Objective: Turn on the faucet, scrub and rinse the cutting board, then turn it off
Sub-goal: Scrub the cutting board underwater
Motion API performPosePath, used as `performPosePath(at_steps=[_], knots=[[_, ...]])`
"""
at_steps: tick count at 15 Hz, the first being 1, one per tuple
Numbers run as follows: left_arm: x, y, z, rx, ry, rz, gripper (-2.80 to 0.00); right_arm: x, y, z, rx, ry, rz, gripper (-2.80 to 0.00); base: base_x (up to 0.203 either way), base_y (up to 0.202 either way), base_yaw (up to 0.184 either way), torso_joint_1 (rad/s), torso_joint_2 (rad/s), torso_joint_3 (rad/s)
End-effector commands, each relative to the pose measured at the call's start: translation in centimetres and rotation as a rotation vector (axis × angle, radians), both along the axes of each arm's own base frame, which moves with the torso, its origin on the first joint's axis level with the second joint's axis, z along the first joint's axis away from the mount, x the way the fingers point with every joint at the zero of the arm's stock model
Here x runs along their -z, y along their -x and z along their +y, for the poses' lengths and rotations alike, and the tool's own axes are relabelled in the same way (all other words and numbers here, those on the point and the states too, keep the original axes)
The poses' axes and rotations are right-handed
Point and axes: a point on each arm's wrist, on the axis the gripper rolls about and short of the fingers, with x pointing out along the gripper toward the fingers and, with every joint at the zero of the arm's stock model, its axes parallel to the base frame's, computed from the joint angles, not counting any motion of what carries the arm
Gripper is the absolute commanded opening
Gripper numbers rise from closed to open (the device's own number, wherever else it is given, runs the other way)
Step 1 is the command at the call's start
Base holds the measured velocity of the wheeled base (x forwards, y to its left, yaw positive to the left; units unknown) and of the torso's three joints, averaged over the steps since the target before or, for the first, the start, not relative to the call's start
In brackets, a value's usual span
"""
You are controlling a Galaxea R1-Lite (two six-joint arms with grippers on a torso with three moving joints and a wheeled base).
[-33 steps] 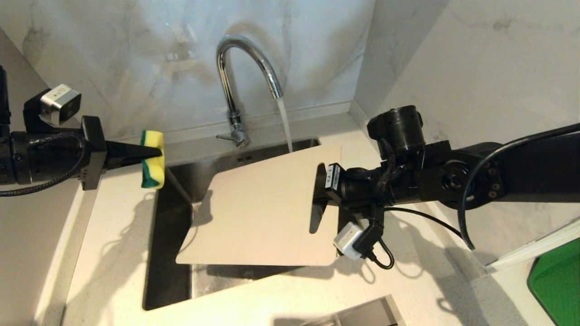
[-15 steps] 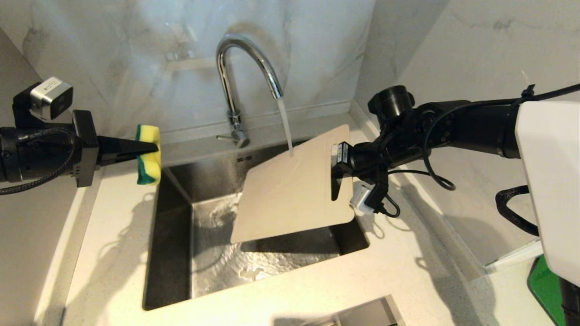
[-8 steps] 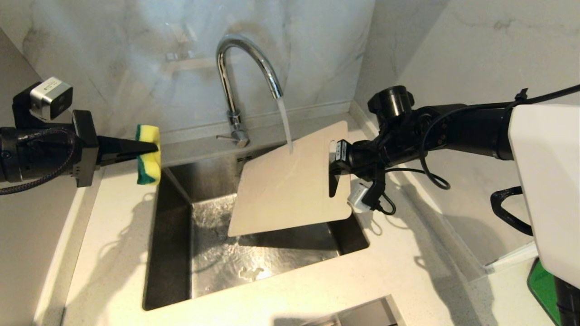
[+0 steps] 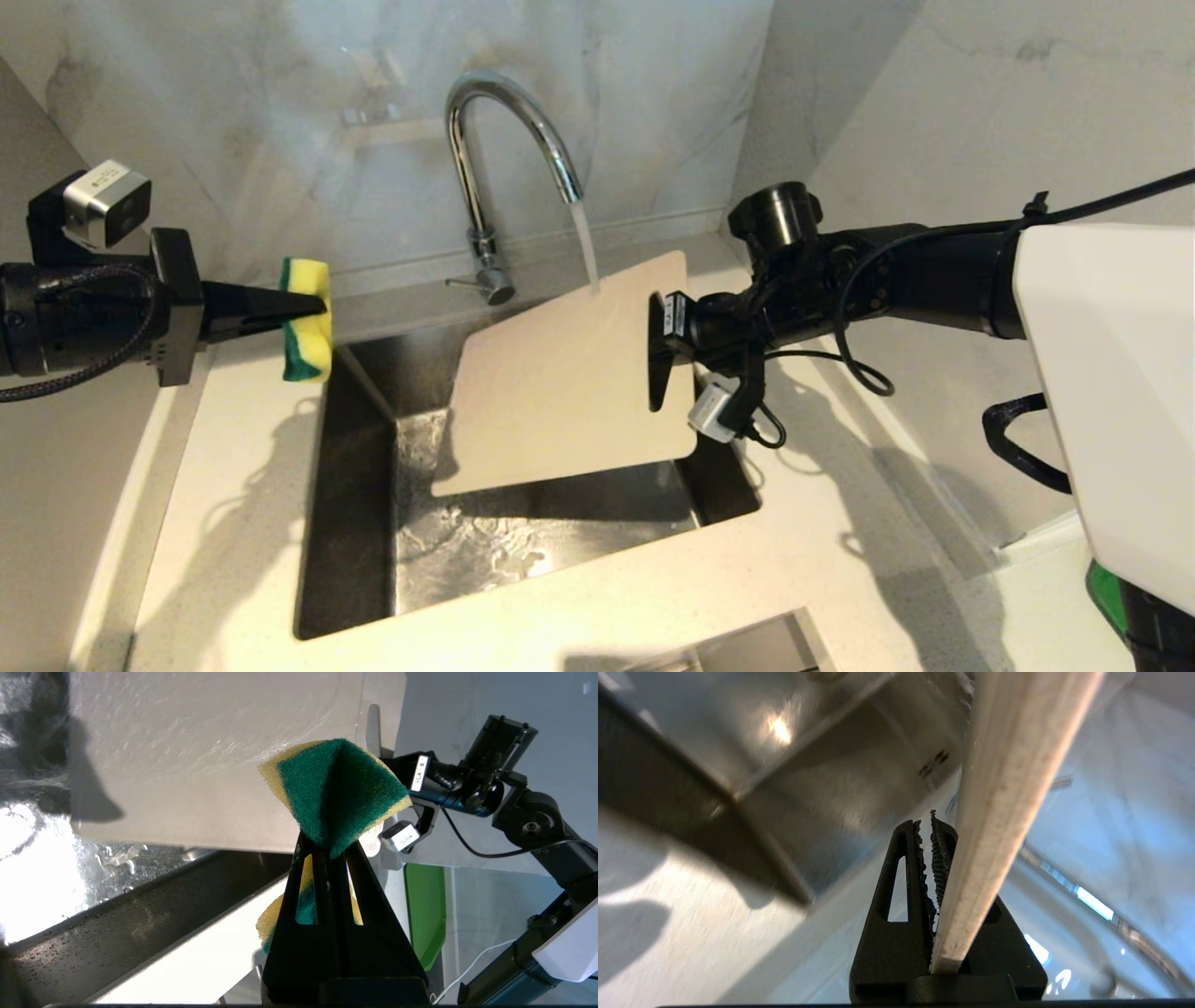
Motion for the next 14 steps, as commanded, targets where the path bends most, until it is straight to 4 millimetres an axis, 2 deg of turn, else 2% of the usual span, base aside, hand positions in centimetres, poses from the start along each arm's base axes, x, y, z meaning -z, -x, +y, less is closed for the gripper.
performPosePath(at_steps=[1,3,10,14], knots=[[0.0,0.0,0.0,0.001,0.004,0.002,-2.8,0.2,0.0,1.0,-0.021,-0.01,-0.011,-2.8,0.0,0.0,0.0,0.0,0.0,0.0],[-0.1,0.1,0.0,0.0,0.005,0.0,-2.8,0.2,0.1,1.7,-0.022,-0.028,-0.008,-2.8,0.0,0.0,0.0,0.0,0.0,0.0],[-0.1,0.1,0.0,0.002,0.004,-0.001,-2.8,0.1,0.1,1.7,-0.016,-0.035,-0.007,-2.8,0.0,0.0,0.0,0.0,0.0,0.0],[0.4,0.3,-0.9,0.041,0.002,0.017,-2.8,-0.1,1.6,1.1,-0.013,-0.013,0.027,-2.8,0.0,0.0,0.0,0.0,0.0,0.0]])
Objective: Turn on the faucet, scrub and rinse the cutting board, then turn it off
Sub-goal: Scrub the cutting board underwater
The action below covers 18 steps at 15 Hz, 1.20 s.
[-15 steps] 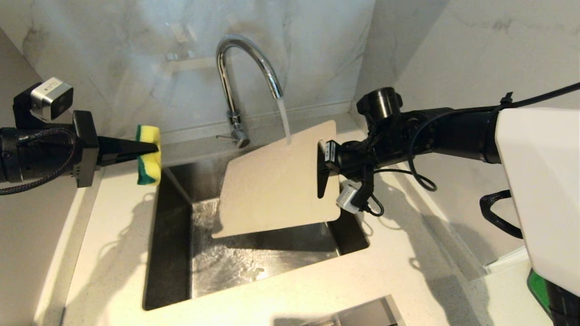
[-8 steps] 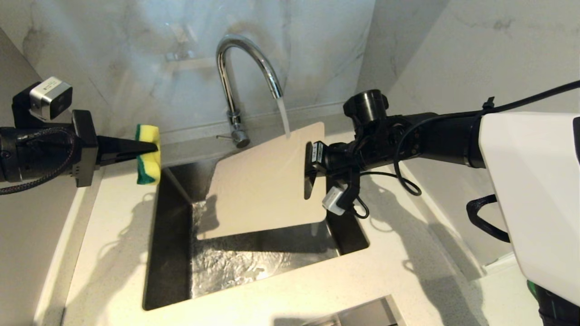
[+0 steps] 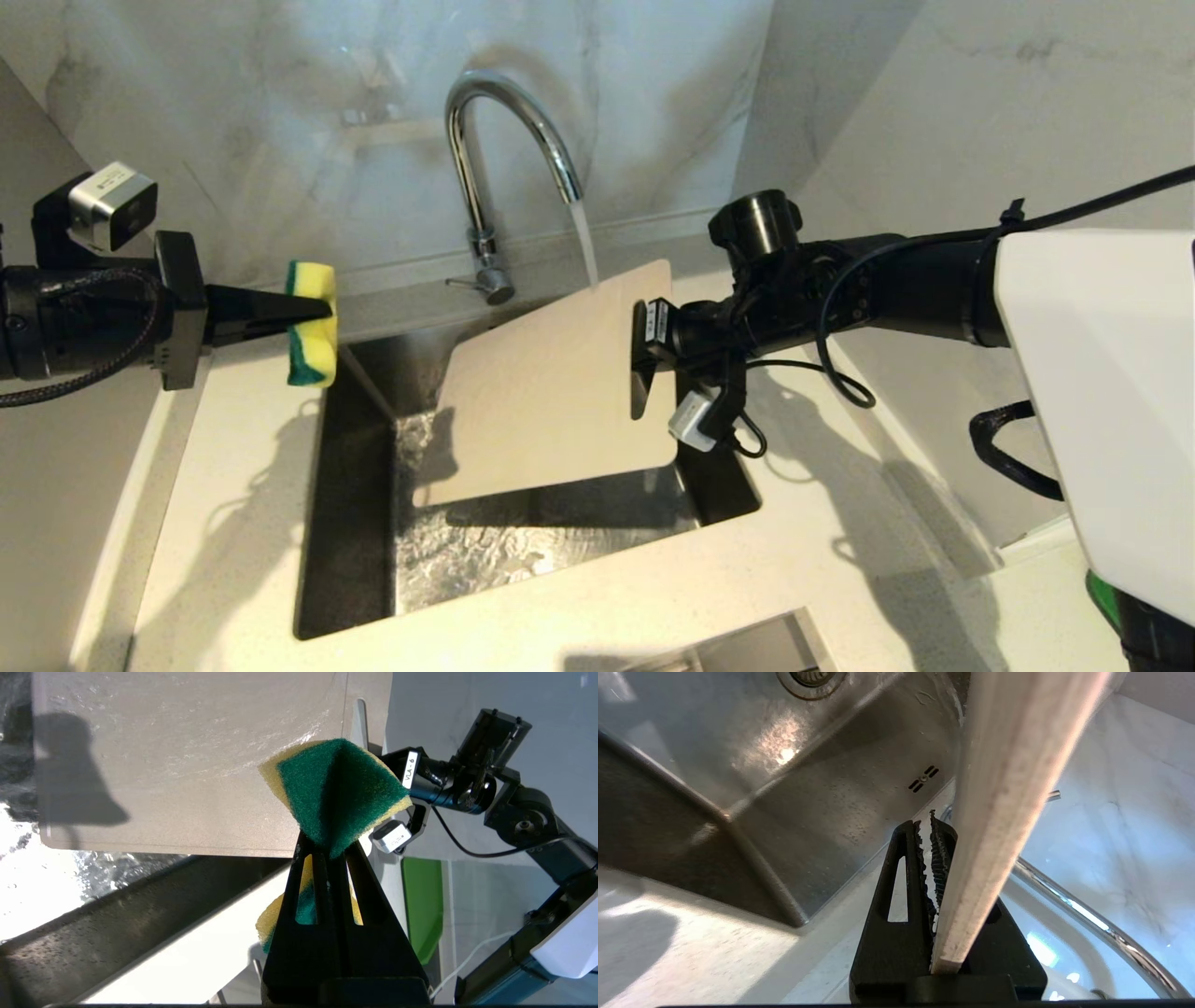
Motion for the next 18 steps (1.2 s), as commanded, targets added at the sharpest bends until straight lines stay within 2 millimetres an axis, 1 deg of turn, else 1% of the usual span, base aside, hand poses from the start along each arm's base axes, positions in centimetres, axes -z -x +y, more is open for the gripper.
performPosePath(at_steps=[1,3,6,9,12,15,16,18], knots=[[0.3,0.2,-0.7,0.031,0.0,0.014,-2.8,-0.2,1.5,-0.6,-0.009,0.016,0.016,-2.8,0.0,0.0,0.0,0.0,0.0,0.0],[0.8,0.3,-1.4,0.057,-0.003,0.028,-2.8,-0.3,3.2,-1.0,-0.016,0.028,0.042,-2.8,0.0,0.0,0.0,0.0,0.0,0.0],[1.2,0.4,-2.2,0.086,0.002,0.053,-2.8,-1.5,6.2,0.1,-0.041,0.042,0.034,-2.8,0.0,0.0,0.0,0.0,0.0,0.0],[1.7,0.6,-2.9,0.112,-0.003,0.066,-2.8,-2.3,7.8,1.7,-0.083,0.037,0.019,-2.8,0.0,0.0,0.0,0.0,0.0,0.0],[1.8,0.6,-3.0,0.118,-0.003,0.07,-2.8,-2.8,9.4,3.9,-0.107,0.016,0.035,-2.8,0.0,0.0,0.0,0.0,0.0,0.0],[2.2,0.4,-3.3,0.126,-0.009,0.087,-2.8,-2.8,11.1,6.4,-0.148,0.018,0.043,-2.8,0.0,0.0,0.0,0.0,0.0,0.0],[2.5,0.5,-3.6,0.138,-0.013,0.094,-2.8,-2.8,11.6,6.9,-0.156,0.02,0.042,-2.8,0.0,0.0,0.0,0.0,0.0,0.0],[3.0,0.3,-4.0,0.153,-0.019,0.111,-2.8,-3.1,12.1,7.3,-0.168,0.018,0.037,-2.8,0.0,0.0,0.0,0.0,0.0,0.0]])
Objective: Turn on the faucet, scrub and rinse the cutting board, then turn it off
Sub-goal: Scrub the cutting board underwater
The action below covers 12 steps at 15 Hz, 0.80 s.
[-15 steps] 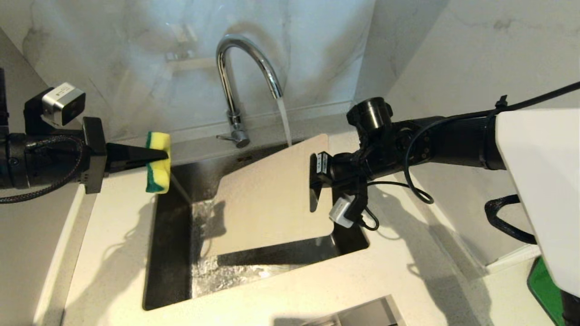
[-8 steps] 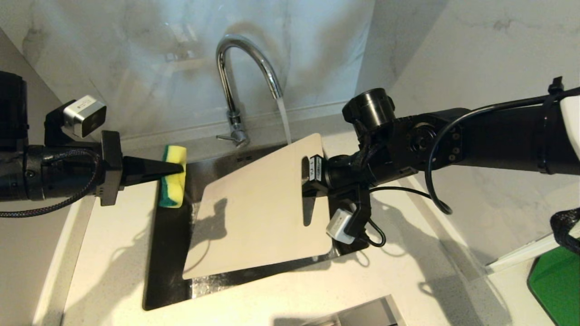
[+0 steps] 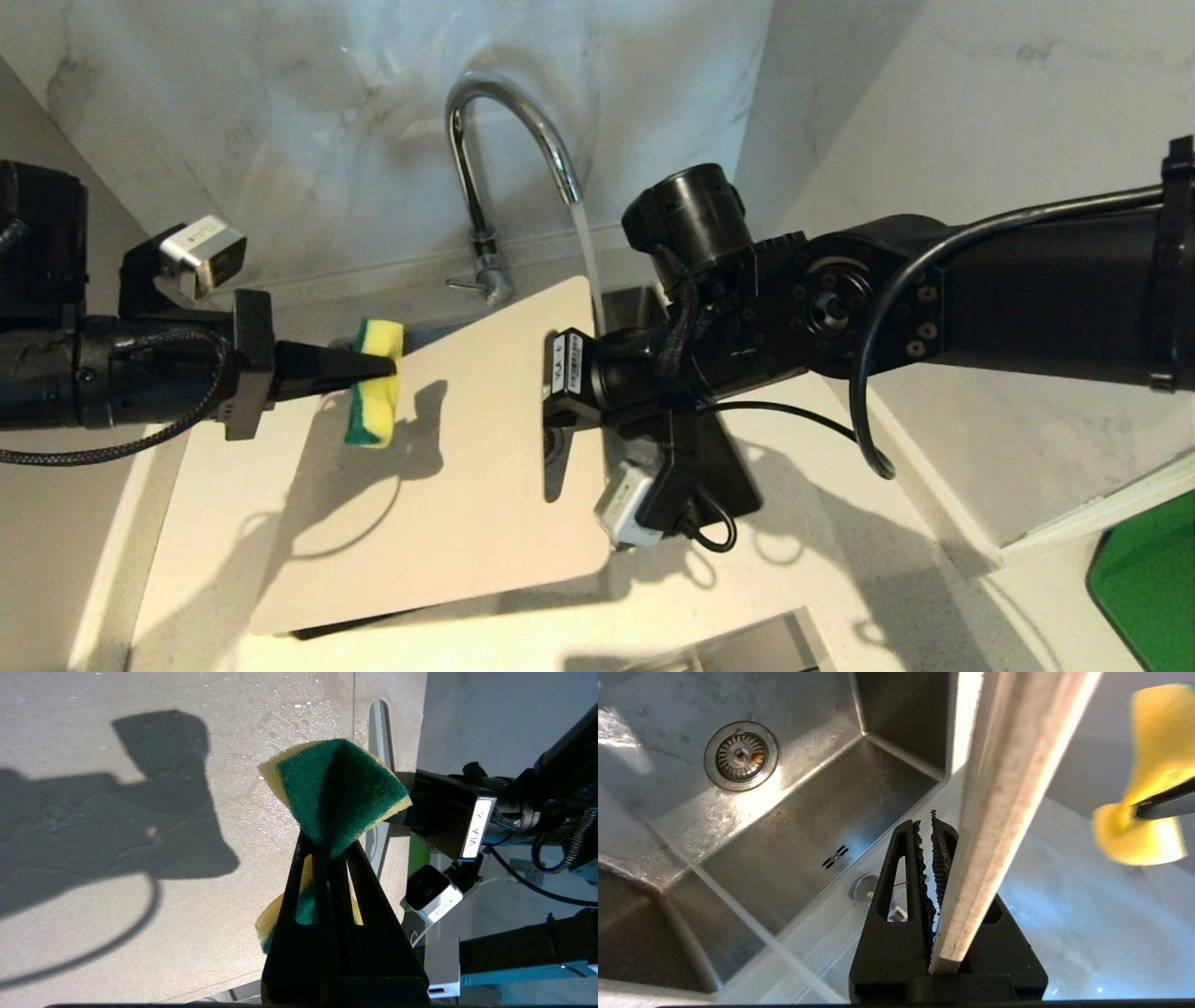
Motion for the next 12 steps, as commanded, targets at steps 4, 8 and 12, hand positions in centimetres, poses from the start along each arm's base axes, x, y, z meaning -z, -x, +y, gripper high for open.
performPosePath(at_steps=[4,8,12], knots=[[2.6,-1.8,-1.6,0.025,-0.017,0.071,-2.8,-0.3,1.4,1.1,-0.049,-0.003,-0.005,-2.8,0.0,0.0,0.0,0.0,0.0,0.0],[4.2,-3.2,-2.4,0.0,-0.029,0.121,-2.8,-0.6,2.0,0.8,-0.053,-0.005,-0.006,-2.8,0.0,0.0,0.0,0.0,0.0,0.0],[5.0,-3.9,-2.6,-0.027,-0.044,0.136,-2.8,-0.8,2.1,0.7,-0.054,-0.009,-0.011,-2.8,0.0,0.0,0.0,0.0,0.0,0.0]])
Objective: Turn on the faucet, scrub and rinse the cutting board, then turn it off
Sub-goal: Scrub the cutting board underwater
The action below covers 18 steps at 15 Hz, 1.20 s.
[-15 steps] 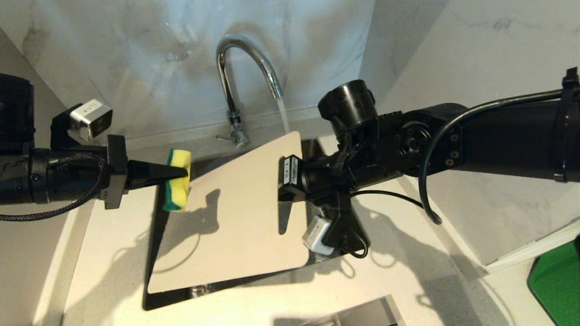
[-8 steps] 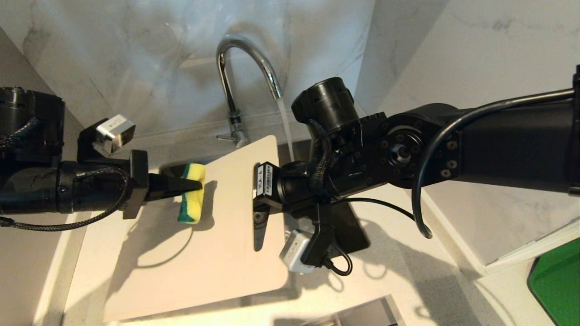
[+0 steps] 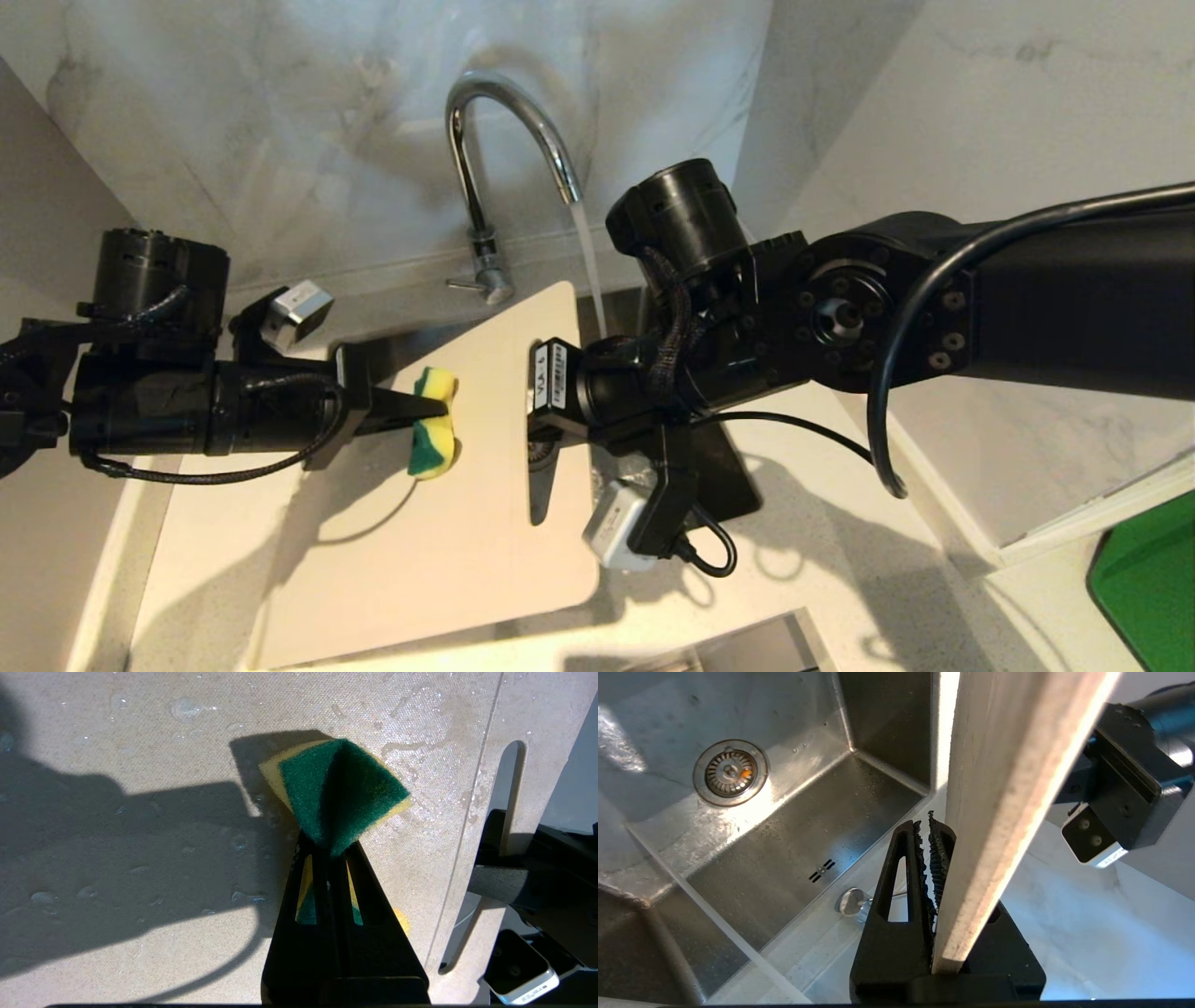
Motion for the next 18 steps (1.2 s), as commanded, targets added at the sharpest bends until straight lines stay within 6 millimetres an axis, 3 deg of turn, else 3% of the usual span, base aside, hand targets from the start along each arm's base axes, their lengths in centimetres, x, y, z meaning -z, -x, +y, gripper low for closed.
performPosePath(at_steps=[1,10,18], knots=[[0.7,-0.5,-0.2,-0.002,-0.006,0.026,-2.8,-0.4,0.3,-0.1,-0.014,-0.007,-0.019,-2.8,0.0,0.0,0.0,0.0,0.0,0.0],[2.6,-0.7,0.4,-0.022,-0.031,0.067,-2.8,-2.2,1.2,-1.1,-0.001,-0.048,-0.041,-2.8,0.0,0.0,0.0,0.0,0.0,0.0],[6.7,-0.8,7.2,-0.173,-0.112,0.063,-2.8,-2.7,1.0,-1.6,0.011,-0.065,-0.047,-2.8,0.0,0.0,0.0,0.0,0.0,0.0]])
